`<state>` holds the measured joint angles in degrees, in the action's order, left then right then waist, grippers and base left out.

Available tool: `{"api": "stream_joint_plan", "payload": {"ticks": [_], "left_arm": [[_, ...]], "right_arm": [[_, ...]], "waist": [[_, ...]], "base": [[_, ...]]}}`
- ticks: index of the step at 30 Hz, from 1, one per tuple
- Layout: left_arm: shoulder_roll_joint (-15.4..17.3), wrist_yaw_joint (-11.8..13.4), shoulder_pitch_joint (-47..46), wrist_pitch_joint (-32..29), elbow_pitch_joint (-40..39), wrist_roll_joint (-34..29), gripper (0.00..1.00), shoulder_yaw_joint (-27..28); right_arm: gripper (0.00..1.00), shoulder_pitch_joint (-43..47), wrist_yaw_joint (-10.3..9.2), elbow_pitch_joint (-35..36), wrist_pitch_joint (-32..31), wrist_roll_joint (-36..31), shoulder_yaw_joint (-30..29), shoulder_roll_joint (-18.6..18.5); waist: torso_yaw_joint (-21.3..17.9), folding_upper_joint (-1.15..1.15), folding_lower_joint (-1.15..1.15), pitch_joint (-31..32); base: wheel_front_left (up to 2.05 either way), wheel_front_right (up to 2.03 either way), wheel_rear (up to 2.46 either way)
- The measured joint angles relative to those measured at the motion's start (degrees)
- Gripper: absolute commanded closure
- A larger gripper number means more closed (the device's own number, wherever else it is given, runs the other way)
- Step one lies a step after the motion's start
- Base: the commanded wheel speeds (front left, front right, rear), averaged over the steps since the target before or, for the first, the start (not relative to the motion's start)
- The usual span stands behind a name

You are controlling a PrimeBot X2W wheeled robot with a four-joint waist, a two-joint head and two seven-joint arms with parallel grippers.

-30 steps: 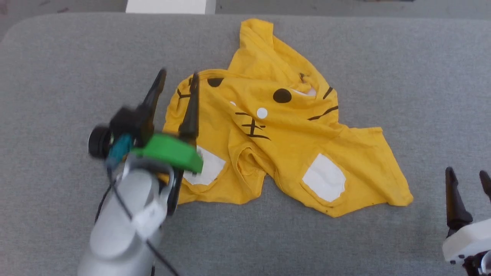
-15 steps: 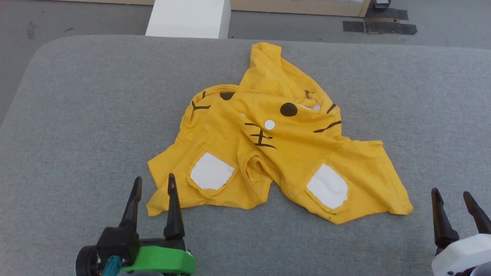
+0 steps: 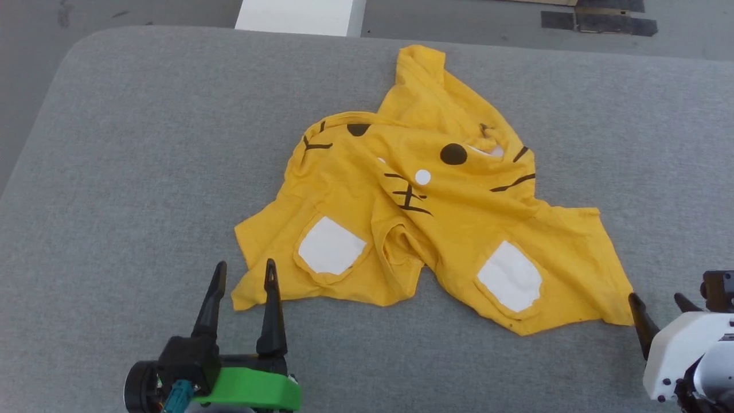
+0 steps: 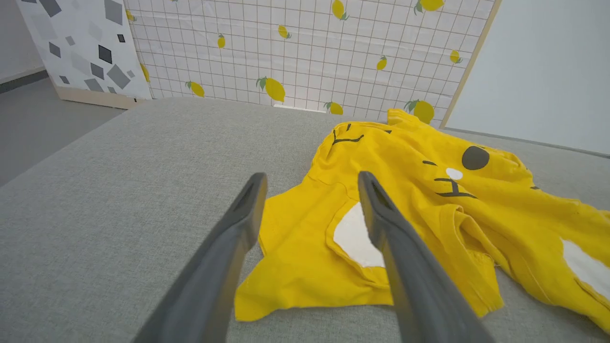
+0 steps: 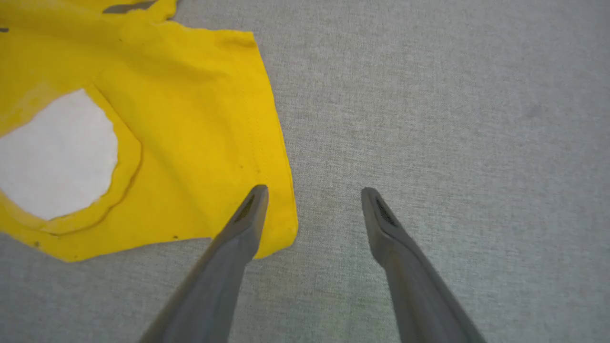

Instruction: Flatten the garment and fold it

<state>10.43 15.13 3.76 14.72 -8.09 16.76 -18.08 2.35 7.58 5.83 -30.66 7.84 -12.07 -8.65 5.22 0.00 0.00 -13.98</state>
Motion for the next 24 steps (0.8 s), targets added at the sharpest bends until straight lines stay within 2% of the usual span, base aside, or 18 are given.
{"api": "stream_joint_plan", "payload": {"ticks": [4, 5, 8, 9, 10, 11, 18, 24], "left_arm": [[-0.4, -0.6, 0.0, 0.0, 0.7, -0.2, 0.00, 0.0], [-0.5, -1.0, 0.0, 0.0, 1.2, -0.5, 0.00, 0.0], [-0.5, -1.1, 0.0, 0.0, 1.5, -0.6, 0.00, 0.1], [-0.5, -1.2, 0.0, 0.0, 1.6, -0.6, 0.00, 0.2], [-0.5, -1.3, 0.0, 0.0, 1.7, -0.6, 0.00, 0.3], [-0.5, -1.5, 0.0, 0.0, 1.7, -0.6, 0.00, 0.4], [-0.4, -1.5, 0.0, 0.0, 2.0, -0.6, 0.00, 0.8], [-0.4, -1.5, 0.0, 0.0, 2.1, -0.6, 0.00, 0.8]], "right_arm": [[0.00, 0.0, 0.00, -2.9, -2.0, 1.1, 1.8, -0.4], [0.00, 0.1, -0.02, -4.6, -4.5, 2.6, 3.7, -1.1], [0.00, -0.2, -0.02, -5.4, -6.4, 3.3, 3.9, -1.3], [0.45, -0.5, -0.01, -5.9, -6.4, 3.3, 3.7, -1.2], [0.96, -0.8, -0.01, -6.3, -6.4, 3.1, 3.5, -1.2], [1.00, -1.3, -0.01, -6.9, -6.1, 2.8, 3.1, -0.8], [1.00, -4.5, 0.00, -8.8, 0.4, 1.4, 0.2, 1.4], [1.00, -7.1, 0.00, -7.3, 3.3, 0.4, -9.0, 1.0]], "waist": [[1.0, 0.00, 0.00, -0.2], [1.6, 0.00, 0.00, 0.0], [1.8, 0.00, 0.00, 0.4], [1.8, 0.00, 0.00, 0.5], [1.8, 0.00, 0.00, 0.6], [1.8, 0.00, 0.00, 0.8], [0.5, 0.00, 0.00, 1.9], [-1.3, 0.00, 0.00, 2.5]], "base": [[0.00, 0.00, 0.00], [0.00, 0.00, 0.00], [0.00, 0.00, 0.00], [0.00, 0.00, 0.00], [0.00, 0.00, 0.00], [0.00, 0.00, 0.00], [0.00, 0.00, 0.00], [0.00, 0.00, 0.00]]}}
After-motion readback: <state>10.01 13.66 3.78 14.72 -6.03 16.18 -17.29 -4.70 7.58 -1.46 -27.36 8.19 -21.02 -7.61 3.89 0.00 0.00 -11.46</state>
